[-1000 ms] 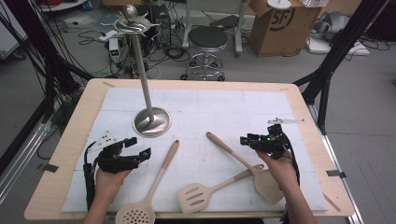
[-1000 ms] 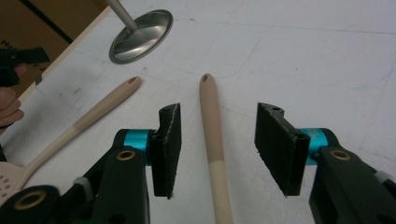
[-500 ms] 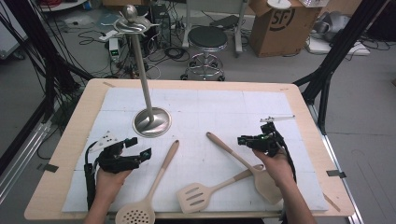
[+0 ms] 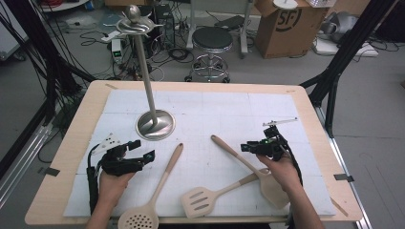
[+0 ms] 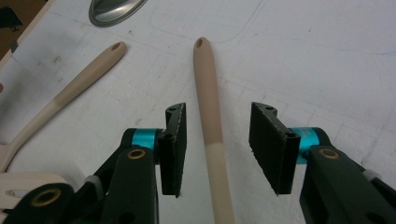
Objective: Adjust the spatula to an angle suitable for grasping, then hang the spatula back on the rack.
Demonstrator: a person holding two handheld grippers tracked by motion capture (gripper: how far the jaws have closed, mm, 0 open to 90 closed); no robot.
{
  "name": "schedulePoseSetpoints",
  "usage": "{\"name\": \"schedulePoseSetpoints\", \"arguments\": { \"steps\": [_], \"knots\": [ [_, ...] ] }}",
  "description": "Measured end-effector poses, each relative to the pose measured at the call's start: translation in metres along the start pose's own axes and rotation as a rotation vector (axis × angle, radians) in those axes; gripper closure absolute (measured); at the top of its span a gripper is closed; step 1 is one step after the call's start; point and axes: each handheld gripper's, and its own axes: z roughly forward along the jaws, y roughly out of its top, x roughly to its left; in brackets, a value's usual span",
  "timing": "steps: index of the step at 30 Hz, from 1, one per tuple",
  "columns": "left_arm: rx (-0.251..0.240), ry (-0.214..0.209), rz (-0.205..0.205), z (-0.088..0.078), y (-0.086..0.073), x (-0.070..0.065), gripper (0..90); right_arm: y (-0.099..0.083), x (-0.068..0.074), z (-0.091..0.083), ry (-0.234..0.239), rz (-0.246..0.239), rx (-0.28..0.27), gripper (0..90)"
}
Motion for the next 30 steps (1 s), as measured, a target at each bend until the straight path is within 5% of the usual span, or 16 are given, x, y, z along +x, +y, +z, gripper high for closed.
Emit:
{"name": "schedulePoseSetpoints", "arguments": {
  "steps": [9, 18, 30],
  "knots": [
    [0.003, 0.003, 0.005, 0.000, 0.000, 0.000, 18.1, 0.001, -0.001, 0.005, -0.001, -0.001, 0.052, 48.5],
    [0.007, 0.000, 0.008, 0.001, 0.000, -0.001, 18.2, -0.001, 0.002, 0.020, -0.005, -0.027, 0.178, 49.1],
    [0.011, 0.005, 0.013, 0.001, 0.000, -0.002, 18.1, -0.006, 0.001, 0.035, 0.020, -0.023, 0.265, 52.8]
  ]
}}
